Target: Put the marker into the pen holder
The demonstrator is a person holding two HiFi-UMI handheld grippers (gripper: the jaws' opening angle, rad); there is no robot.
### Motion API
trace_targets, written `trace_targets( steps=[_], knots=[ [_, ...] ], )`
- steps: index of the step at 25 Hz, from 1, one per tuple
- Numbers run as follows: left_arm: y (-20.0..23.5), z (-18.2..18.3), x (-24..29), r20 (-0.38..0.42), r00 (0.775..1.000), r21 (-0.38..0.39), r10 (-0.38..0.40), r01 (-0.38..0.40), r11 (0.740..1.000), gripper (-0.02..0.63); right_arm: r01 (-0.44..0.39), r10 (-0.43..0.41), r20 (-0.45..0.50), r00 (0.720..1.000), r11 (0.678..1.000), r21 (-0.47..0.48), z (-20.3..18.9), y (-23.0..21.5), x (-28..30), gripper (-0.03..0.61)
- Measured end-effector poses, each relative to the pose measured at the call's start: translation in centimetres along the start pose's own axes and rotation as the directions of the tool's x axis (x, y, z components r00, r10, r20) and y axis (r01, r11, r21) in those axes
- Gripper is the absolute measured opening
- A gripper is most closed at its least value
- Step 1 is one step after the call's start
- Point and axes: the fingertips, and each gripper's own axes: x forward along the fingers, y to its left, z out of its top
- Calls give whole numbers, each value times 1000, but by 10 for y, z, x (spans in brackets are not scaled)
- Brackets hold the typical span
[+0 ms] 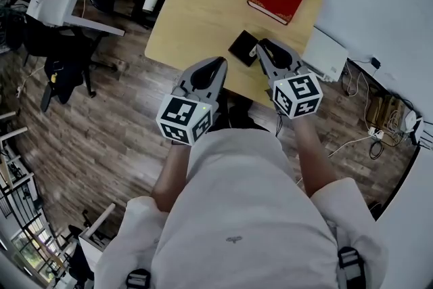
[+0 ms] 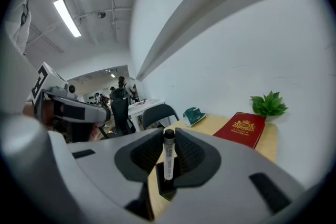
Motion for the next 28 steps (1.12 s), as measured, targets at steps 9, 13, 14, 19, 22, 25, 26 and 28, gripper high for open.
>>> trace_targets(
  steps=[9,13,14,19,22,25,26,28],
  knots=[
    [12,-2,13,-14,999,-14,-43,43,999,15,25,-24,-86,996,1000,14,-25,-1,13,67],
    [18,-2,23,-20,997,-19,-68,68,998,15,42,-40,-130,991,999,12,-36,-2,19,67],
    [20,-1,25,-22,997,-20,-76,75,997,15,48,-45,-140,989,999,15,-39,-3,21,67],
    [25,0,35,-35,993,-14,-110,110,994,15,69,-63,-185,981,997,28,-52,-4,30,67],
    [28,2,42,-43,991,-14,-129,129,992,15,75,-68,-211,975,997,29,-59,-5,38,67],
    [30,2,48,-56,987,-11,-150,150,989,15,86,-74,-231,970,996,39,-65,-6,45,67],
    [31,3,50,-60,986,-10,-157,156,988,15,91,-79,-238,968,995,42,-67,-7,47,67],
    [33,3,53,-66,984,-8,-168,167,986,15,104,-89,-250,964,994,47,-71,-9,50,67]
  ],
)
